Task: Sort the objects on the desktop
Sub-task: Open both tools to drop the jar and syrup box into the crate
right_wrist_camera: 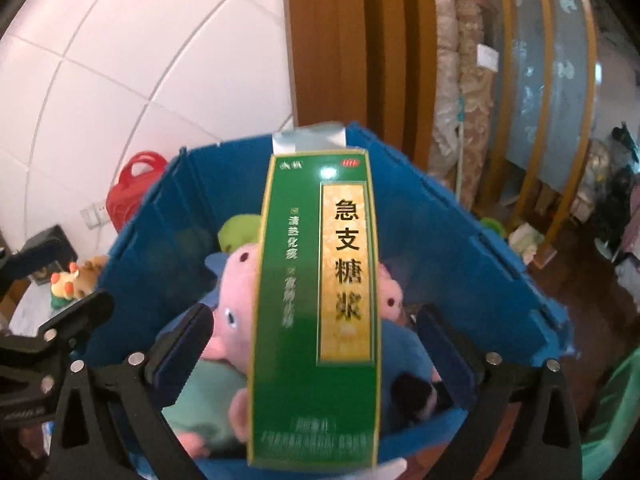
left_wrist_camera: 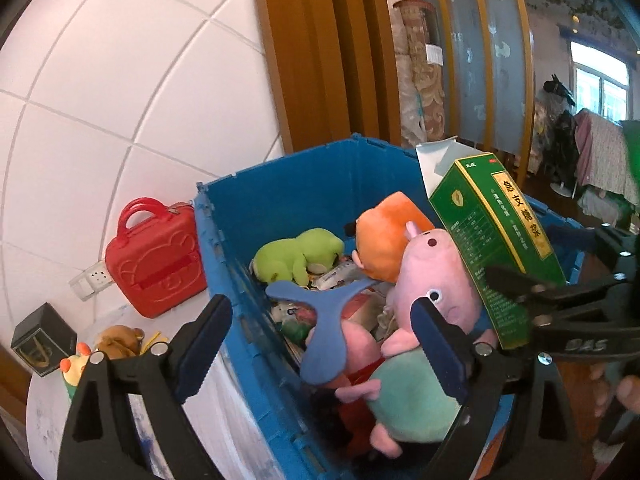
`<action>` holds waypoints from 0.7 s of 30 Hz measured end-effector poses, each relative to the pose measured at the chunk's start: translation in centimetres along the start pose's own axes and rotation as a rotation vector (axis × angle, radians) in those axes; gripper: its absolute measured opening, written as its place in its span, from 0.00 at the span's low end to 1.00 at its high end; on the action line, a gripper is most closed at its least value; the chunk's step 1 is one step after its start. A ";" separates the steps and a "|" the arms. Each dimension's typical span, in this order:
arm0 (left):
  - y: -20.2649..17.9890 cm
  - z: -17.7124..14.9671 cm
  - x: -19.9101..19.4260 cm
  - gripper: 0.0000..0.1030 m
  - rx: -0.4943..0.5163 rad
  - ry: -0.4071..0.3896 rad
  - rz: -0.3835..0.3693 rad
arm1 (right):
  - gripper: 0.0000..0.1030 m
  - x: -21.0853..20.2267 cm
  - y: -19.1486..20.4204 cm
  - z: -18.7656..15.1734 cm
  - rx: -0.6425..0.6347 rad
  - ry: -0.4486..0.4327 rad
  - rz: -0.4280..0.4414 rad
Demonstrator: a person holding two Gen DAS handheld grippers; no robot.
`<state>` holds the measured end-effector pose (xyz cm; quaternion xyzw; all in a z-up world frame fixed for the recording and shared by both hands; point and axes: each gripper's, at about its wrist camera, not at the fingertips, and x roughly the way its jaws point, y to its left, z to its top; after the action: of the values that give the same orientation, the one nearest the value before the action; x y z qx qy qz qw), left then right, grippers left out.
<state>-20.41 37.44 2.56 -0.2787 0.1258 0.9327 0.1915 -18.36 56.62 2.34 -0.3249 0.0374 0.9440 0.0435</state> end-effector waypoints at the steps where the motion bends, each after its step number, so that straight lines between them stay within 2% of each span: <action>1: 0.2 -0.3 -0.4 0.89 0.001 -0.008 -0.002 | 1.00 -1.2 0.2 -0.3 0.003 -0.018 -0.013; 6: 1.6 -1.9 -2.8 0.89 -0.041 -0.009 -0.092 | 1.00 -5.5 1.7 -1.9 -0.002 -0.058 -0.062; 14: 2.6 -4.3 -6.4 0.89 -0.061 -0.019 -0.086 | 1.00 -11.1 5.1 -5.4 0.003 -0.079 -0.088; 21: 3.3 -6.8 -9.4 0.89 -0.087 -0.030 -0.099 | 1.00 -13.4 6.9 -7.6 0.013 -0.070 -0.095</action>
<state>-11.37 29.44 2.86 -0.2787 0.0685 0.9307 0.2269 -3.87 48.28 4.92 -0.2926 0.0263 0.9515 0.0914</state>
